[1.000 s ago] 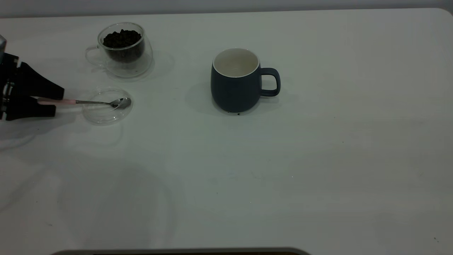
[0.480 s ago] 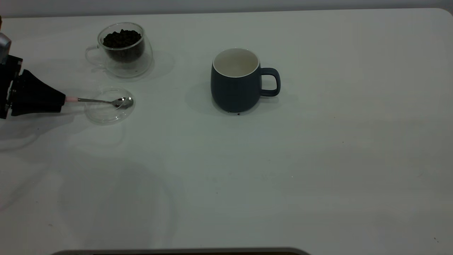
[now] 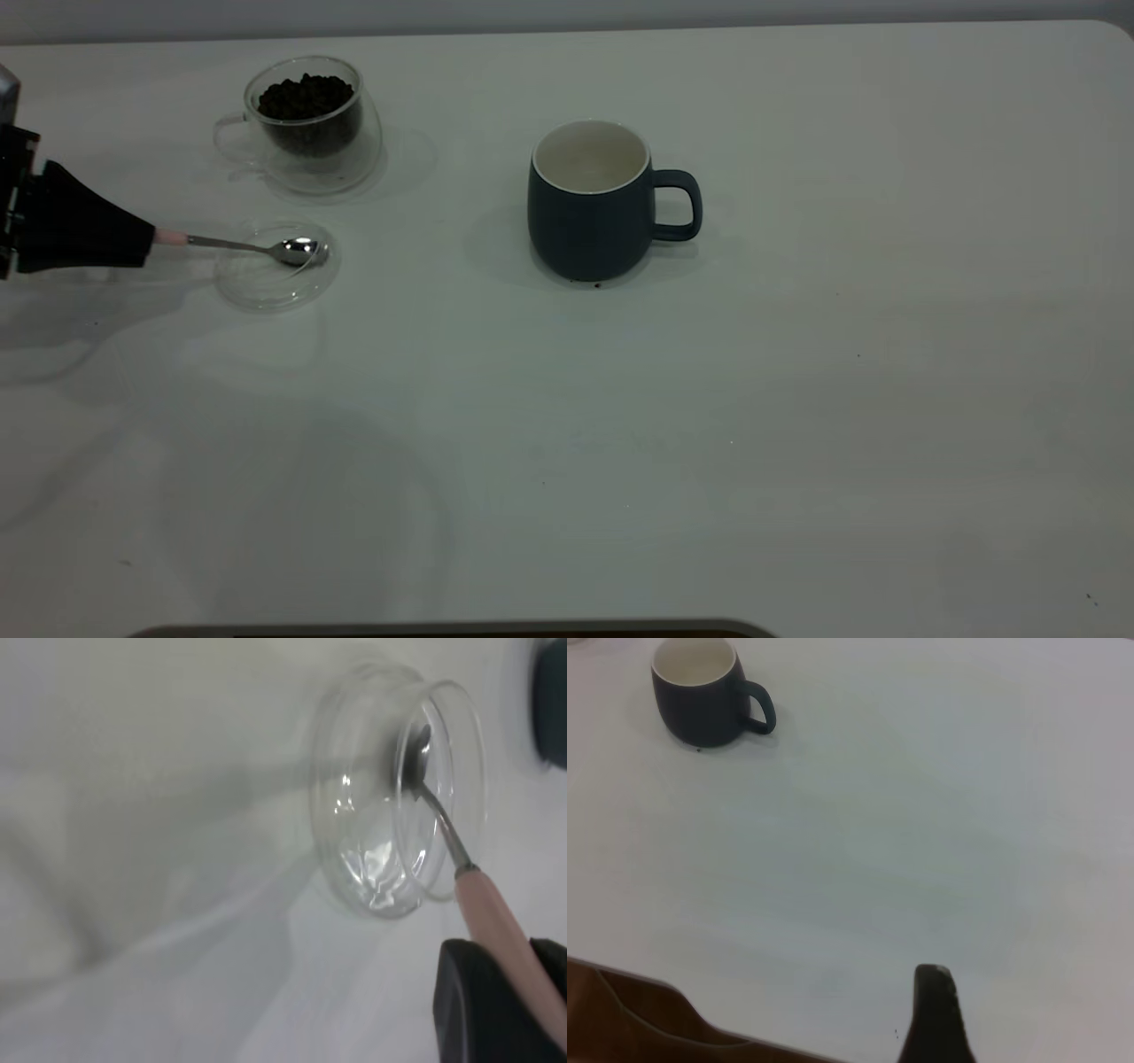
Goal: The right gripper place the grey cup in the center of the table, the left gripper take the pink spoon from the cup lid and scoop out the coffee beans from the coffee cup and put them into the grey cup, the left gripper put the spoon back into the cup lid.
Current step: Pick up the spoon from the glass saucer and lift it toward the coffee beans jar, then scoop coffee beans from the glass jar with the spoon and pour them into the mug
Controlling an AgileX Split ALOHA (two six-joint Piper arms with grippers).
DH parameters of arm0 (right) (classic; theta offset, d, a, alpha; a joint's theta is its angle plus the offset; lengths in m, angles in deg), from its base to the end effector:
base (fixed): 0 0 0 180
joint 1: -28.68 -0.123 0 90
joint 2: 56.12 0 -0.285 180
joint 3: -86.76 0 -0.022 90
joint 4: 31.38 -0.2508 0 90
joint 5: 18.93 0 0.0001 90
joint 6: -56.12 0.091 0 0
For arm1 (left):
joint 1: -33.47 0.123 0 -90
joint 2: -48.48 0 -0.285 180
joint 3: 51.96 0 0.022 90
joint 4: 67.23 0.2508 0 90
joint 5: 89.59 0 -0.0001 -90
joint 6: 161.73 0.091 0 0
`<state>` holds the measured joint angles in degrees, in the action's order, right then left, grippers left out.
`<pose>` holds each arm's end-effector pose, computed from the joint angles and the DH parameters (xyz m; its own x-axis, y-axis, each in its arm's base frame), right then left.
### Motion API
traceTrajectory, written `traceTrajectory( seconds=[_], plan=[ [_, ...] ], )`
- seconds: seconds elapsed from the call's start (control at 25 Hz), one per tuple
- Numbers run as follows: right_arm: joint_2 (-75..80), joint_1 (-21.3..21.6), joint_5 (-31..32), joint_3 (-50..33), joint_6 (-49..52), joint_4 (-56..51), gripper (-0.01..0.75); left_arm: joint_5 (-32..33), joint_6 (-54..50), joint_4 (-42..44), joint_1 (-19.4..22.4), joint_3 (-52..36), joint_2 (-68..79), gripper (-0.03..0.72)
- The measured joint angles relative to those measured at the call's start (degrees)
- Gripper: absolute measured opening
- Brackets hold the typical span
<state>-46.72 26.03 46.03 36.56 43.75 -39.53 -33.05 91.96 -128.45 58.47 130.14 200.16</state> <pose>-0.0021 0.0116 0.2645 -0.5332 -0.1783 -0.8270 -0.2372 0.9698 -0.0562 0.3822 0.1048 -0.0086 -0.9611 -0.0881 -0.2616 0.1210 0.7174 -0.6861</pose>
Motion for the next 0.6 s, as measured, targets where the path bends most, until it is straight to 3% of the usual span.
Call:
traceTrajectory(
  seconds=[0.2, 0.6],
  plan=[
    [0.0, 0.0, 0.0, 0.0, 0.0, 0.0, 0.591, 1.3, -2.0, 4.8, 0.5, 0.0, -2.3, 0.126],
    [0.0, 0.0, 0.0, 0.0, 0.0, 0.0, 0.591, 6.1, -2.2, 5.5, 2.5, 0.0, -9.5, 0.125]
  ],
)
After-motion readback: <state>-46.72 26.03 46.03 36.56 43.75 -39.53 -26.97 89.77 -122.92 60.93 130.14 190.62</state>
